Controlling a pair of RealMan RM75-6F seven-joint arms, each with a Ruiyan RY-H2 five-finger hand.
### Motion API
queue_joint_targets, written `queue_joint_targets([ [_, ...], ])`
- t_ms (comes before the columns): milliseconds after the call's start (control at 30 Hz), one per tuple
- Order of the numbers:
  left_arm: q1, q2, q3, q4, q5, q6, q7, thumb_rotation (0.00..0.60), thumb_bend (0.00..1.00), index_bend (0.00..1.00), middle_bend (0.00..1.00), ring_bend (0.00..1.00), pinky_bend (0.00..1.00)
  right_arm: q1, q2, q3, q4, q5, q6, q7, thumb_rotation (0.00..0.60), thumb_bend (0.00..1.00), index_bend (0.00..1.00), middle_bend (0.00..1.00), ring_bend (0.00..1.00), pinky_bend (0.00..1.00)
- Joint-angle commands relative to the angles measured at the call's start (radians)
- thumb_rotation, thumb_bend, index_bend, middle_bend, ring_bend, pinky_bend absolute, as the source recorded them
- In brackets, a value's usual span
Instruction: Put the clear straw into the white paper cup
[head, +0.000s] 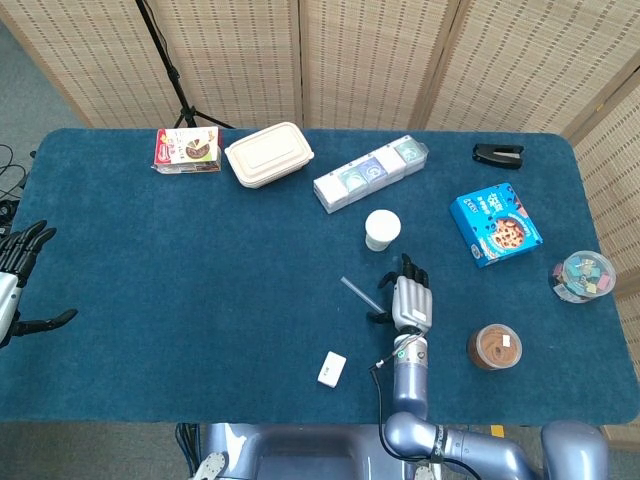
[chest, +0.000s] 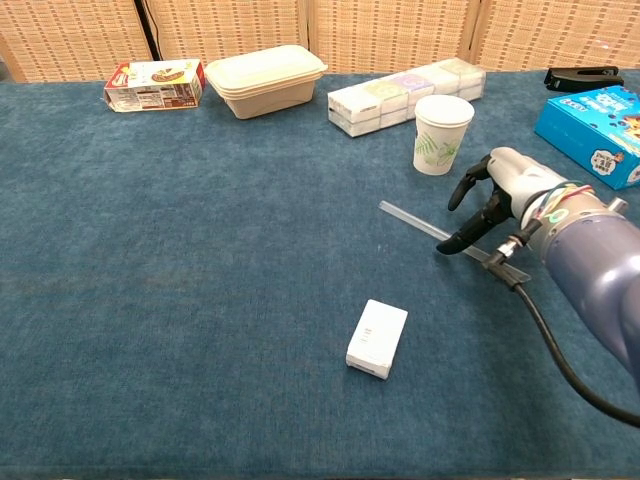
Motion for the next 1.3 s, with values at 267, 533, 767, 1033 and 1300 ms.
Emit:
queue_joint_targets([
  [267,0.001,0.001,0.0,0.001,0.003,0.0,-0.004,0.6,0.11,0.0,0.0,0.0,0.0,0.002,-0.006,0.002,0.013,0.009,-0.01,-0.004,0.6,0.06,0.46,0.0,0.0,0.0],
  [533,0.002,0.003,0.001,0.003,0.008,-0.001,-0.012,0.6,0.11,0.0,0.0,0.0,0.0,-0.001,0.001,0.002,0.001,0.011,-0.01,-0.008,0.6,0.25,0.47,0.0,0.0,0.0],
  [767,0.002,0.007,0.004,0.007,0.017,-0.001,-0.022,0.6,0.11,0.0,0.0,0.0,0.0,0.0,0.003,0.001,-0.003,0.023,-0.015,-0.018,0.6,0.33,0.47,0.0,0.0,0.0],
  [1033,0.002,0.007,0.005,0.009,0.018,-0.002,-0.026,0.6,0.11,0.0,0.0,0.0,0.0,0.002,0.005,0.003,-0.003,0.03,-0.02,-0.02,0.6,0.36,0.47,0.0,0.0,0.0],
  [1300,0.002,0.007,0.006,0.008,0.02,-0.003,-0.026,0.6,0.11,0.0,0.0,0.0,0.0,0.004,0.012,0.009,-0.012,0.055,-0.031,-0.03,0.6,0.37,0.47,0.0,0.0,0.0],
])
